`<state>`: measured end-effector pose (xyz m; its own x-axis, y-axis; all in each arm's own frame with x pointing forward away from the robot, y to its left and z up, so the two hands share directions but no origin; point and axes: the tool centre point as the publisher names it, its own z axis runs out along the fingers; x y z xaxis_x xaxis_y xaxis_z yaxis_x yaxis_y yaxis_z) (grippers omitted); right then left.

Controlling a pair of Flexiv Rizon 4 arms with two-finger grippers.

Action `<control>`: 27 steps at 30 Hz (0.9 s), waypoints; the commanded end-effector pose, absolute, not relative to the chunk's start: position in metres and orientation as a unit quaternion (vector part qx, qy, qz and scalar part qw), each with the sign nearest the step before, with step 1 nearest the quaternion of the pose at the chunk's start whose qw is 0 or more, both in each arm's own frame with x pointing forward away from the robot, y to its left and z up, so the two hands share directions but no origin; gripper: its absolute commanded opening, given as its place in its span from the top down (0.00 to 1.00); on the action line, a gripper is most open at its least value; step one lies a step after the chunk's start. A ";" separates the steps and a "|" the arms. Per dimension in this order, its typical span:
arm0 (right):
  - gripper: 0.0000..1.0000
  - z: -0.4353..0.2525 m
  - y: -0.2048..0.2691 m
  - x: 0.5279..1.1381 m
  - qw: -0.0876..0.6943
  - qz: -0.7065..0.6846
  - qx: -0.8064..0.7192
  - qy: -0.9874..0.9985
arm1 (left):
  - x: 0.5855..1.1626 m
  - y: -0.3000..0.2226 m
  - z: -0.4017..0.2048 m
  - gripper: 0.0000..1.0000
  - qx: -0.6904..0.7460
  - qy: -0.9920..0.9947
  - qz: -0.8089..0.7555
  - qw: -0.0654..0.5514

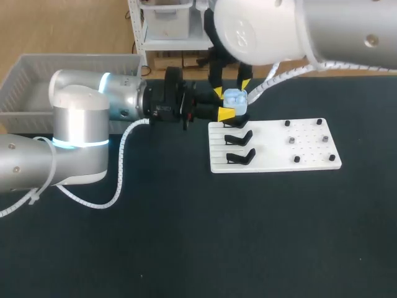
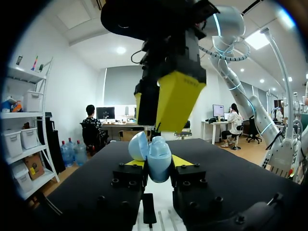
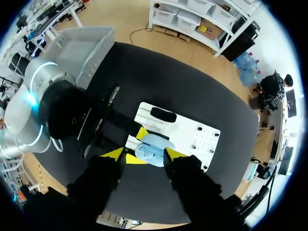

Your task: Pick up each earbud case from the left stands, insert the matching earbuds, close the lid, and place the case in the box.

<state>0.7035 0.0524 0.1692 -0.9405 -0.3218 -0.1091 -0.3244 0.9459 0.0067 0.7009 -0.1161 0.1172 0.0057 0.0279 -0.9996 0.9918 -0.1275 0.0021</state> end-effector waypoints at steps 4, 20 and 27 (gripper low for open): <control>0.00 0.183 0.027 0.725 0.117 0.035 -0.063 0.991 | 0.699 -0.116 0.116 1.00 0.538 0.473 -0.521 0.464; 0.00 0.137 -0.002 0.770 0.107 0.013 0.068 0.992 | 0.699 -0.116 0.116 1.00 0.538 0.473 -0.521 0.464; 0.00 0.129 -0.008 0.752 0.084 -0.001 0.056 0.995 | 0.699 -0.116 0.116 1.00 0.538 0.473 -0.521 0.464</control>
